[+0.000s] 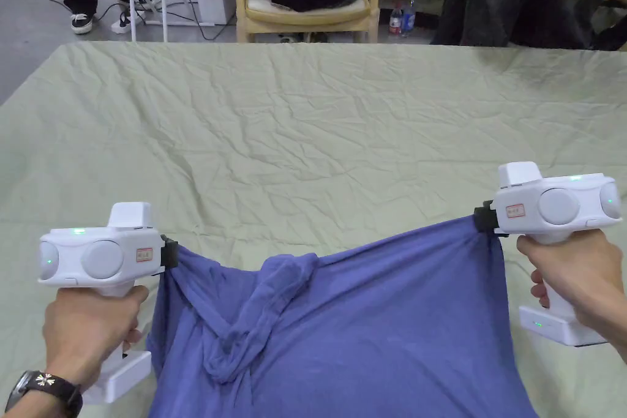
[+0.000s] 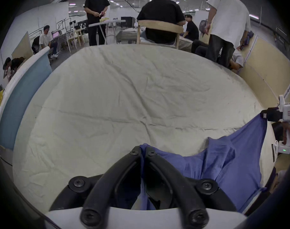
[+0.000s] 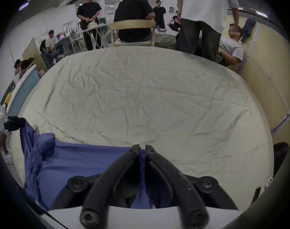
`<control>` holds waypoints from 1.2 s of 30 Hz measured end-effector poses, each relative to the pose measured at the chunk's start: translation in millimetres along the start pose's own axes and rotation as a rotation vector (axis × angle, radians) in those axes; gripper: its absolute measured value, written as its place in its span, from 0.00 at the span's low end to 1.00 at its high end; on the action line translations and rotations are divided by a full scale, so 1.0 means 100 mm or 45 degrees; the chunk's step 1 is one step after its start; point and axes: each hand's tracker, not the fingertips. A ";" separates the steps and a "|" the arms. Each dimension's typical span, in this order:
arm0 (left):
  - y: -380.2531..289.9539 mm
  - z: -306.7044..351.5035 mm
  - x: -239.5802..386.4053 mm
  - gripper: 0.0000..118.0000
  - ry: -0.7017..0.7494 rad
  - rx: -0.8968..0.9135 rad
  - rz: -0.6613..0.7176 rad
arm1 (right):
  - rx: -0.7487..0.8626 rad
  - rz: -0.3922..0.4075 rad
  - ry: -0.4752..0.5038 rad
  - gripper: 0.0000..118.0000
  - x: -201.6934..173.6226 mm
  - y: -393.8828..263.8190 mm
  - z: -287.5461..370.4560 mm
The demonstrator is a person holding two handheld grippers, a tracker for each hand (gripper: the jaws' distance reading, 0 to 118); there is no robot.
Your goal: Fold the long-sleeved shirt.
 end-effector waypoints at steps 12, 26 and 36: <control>-0.34 0.75 0.00 0.02 -0.056 0.095 0.021 | 0.134 -0.047 0.084 0.07 0.05 -0.66 0.97; -1.45 1.64 -0.04 0.02 -0.105 0.107 0.034 | 0.077 -0.099 0.102 0.07 0.15 -2.08 1.68; -2.14 1.65 -0.26 0.02 -0.085 -0.025 0.157 | -0.022 -0.130 0.111 0.07 0.21 -2.71 1.52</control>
